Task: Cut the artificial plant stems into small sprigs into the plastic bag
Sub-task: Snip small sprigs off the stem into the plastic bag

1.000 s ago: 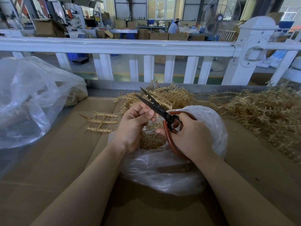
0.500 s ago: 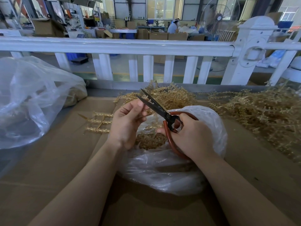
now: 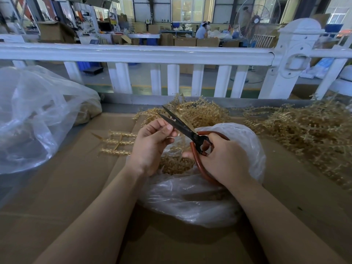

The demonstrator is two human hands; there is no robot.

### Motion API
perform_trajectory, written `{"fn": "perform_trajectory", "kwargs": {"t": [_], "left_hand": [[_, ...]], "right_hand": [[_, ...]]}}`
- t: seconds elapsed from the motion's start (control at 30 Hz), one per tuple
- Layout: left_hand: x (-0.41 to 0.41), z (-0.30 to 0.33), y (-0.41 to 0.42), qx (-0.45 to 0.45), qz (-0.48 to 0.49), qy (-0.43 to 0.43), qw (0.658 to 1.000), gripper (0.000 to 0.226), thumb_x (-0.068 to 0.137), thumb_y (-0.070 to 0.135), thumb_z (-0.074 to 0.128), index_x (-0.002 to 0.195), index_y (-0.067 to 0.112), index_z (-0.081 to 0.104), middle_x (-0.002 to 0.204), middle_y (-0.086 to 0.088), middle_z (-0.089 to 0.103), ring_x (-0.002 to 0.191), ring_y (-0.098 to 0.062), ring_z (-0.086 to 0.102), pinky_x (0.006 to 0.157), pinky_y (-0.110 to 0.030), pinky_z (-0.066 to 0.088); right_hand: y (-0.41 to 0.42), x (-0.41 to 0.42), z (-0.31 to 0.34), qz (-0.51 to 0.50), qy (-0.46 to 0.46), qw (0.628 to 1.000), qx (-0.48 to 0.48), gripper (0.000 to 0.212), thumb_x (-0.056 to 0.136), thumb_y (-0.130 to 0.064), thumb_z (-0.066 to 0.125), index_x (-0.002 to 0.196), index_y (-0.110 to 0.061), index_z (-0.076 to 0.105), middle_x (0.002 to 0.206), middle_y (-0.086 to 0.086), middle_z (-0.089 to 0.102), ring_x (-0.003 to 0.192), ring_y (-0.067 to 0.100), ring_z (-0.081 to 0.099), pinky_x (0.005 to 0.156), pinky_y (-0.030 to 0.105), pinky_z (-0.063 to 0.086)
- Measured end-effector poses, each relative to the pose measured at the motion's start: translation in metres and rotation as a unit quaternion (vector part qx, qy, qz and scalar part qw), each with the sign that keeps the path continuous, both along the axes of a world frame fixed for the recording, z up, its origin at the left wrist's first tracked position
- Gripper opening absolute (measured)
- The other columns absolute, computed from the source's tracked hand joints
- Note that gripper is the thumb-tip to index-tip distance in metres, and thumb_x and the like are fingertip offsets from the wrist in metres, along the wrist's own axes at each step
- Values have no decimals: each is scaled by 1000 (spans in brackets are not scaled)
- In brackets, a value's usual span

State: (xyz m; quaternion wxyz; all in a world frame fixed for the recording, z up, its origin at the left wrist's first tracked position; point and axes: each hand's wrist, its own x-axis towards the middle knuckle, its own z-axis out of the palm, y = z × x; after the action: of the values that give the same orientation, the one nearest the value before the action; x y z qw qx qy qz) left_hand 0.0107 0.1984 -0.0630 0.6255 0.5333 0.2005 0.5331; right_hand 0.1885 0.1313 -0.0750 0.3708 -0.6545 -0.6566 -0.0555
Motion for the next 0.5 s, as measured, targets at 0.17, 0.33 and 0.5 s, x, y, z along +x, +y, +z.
{"fn": "perform_trajectory", "kwargs": {"t": [0.17, 0.33, 0.5], "left_hand": [[0, -1, 1, 9, -2, 28, 1000, 8, 95, 4, 52, 89, 5, 58, 74, -1, 63, 71, -11, 57, 70, -22, 46], [2, 2, -1, 7, -7, 6, 1000, 4, 88, 8, 57, 88, 9, 61, 77, -4, 65, 71, -14, 59, 69, -23, 47], [2, 3, -2, 26, 20, -1, 999, 6, 89, 9, 57, 84, 10, 61, 76, -4, 66, 70, -13, 59, 70, -22, 47]], "right_hand": [[1, 0, -1, -3, 4, 1000, 5, 96, 67, -101, 24, 95, -21, 69, 79, -10, 70, 71, 9, 65, 67, 33, 58], [2, 0, 0, -7, 10, 1000, 7, 89, 68, -99, 29, 91, -23, 69, 75, -12, 68, 70, 7, 64, 66, 33, 58], [0, 0, 1, -2, 19, 1000, 2, 88, 67, -98, 33, 92, -22, 69, 75, -11, 68, 70, 7, 64, 68, 31, 57]]}}
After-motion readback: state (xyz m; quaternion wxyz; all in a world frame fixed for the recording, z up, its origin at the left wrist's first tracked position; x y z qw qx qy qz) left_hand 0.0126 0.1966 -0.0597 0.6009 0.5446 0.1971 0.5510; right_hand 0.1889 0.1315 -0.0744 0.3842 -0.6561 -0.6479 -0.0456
